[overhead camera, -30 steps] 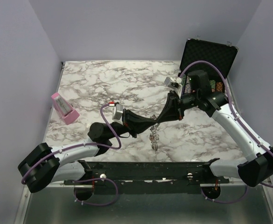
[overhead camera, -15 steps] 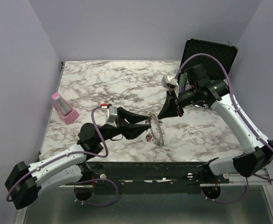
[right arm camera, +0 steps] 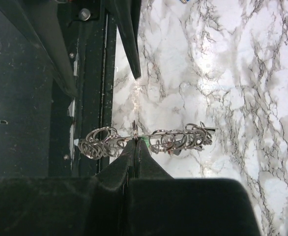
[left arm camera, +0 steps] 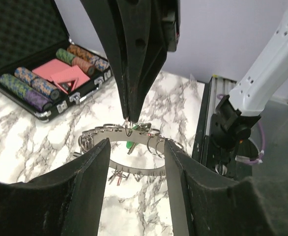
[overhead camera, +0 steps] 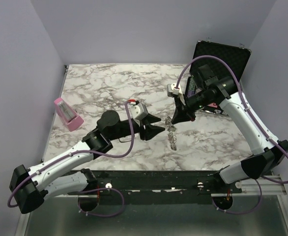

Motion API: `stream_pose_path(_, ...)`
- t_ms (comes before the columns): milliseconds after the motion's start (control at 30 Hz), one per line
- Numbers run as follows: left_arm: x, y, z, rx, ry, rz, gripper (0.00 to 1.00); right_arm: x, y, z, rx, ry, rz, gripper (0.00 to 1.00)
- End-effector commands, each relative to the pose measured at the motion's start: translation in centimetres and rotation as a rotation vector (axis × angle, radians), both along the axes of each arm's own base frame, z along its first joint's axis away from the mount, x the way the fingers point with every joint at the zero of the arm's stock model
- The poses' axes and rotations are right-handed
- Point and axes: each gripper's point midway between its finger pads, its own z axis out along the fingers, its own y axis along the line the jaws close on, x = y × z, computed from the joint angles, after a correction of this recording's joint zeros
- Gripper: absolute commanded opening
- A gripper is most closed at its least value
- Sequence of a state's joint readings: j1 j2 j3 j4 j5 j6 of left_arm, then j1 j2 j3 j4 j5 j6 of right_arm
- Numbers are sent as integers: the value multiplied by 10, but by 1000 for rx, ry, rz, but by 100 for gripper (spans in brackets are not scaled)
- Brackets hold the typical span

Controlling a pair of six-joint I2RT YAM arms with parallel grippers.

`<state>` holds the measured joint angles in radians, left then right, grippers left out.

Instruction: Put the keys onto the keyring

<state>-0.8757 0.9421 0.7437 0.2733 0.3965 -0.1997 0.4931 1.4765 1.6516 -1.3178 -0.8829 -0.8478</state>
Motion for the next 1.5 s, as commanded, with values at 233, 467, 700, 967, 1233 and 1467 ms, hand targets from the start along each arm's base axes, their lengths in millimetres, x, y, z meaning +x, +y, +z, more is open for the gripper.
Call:
stream_pose_path(233,14,-34,-7,31,-17,-14,48,-11,-3,6,-8,5,23,0)
stream_pose_path(467,12,-41,-11,45,-8,-50,31,-13,-1,6,5,20,27,0)
stream_pose_path(700,12,-43,-16,66,1,-62,12,-16,0,8,17,23,34,0)
stream_pose_path(967,9,-48,-20,98,29,-94,0,-20,0,9,29,29,40,0)
stream_pose_path(1233,10,-47,-20,103,40,-85,15,-21,1,10,36,35,39,0)
stream_pose_path(1467,7,-48,-19,106,44,-105,2,-22,1,11,42,39,40,0)
